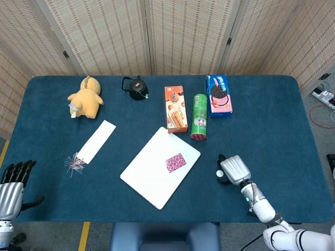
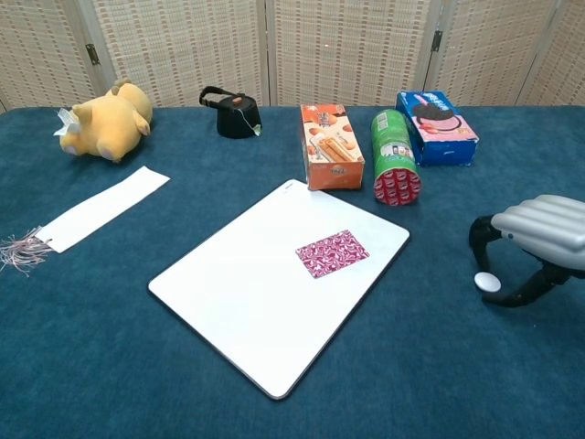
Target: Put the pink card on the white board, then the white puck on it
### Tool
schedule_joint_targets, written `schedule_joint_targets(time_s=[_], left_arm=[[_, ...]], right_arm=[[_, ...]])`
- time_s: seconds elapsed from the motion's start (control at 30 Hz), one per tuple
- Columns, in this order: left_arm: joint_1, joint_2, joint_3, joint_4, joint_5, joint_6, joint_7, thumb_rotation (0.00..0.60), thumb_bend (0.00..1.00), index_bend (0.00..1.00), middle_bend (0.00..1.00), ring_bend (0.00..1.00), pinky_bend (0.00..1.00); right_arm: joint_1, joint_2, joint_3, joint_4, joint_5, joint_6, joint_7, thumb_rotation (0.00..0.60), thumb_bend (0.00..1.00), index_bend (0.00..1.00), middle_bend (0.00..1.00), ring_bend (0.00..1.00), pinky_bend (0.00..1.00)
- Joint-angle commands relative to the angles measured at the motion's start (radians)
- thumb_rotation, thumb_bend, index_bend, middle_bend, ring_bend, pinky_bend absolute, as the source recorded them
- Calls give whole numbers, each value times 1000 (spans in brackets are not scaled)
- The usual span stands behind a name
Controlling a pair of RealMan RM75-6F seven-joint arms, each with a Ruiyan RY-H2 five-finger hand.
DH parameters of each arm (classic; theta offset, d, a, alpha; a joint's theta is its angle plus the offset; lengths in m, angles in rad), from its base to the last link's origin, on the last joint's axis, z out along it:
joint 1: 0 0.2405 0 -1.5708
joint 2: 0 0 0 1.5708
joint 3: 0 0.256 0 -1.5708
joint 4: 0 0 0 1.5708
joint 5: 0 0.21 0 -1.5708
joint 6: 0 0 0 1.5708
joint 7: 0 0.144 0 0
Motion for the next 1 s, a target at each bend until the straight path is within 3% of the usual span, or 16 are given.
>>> schedule_joint_targets(time_s=[0.03,0.57,0.77,1.0], left_arm=[[1,0,0,1,-1,0,-1,600,165,115,122,96,45],[2,-3,1,5,-6,-4,-2,600,165,114,116,93,45],[1,1,-1,1,-6,-3,0,600,165,113,115,93,45],[-1,3,-2,-8,1,0,6,600,165,113,115,93,45]], right_arm=[[0,-4,3,3,-3,-3,2,406,324,474,287,892,816],[-8,-6,15,-4,-18,-4,3,453,374,523,307,897,816],[2,31,36,-92,-56,20,17,453,374,526,311,897,816],[78,28,91,-182,-42,-40,-45,456,374,527,312,898,816]])
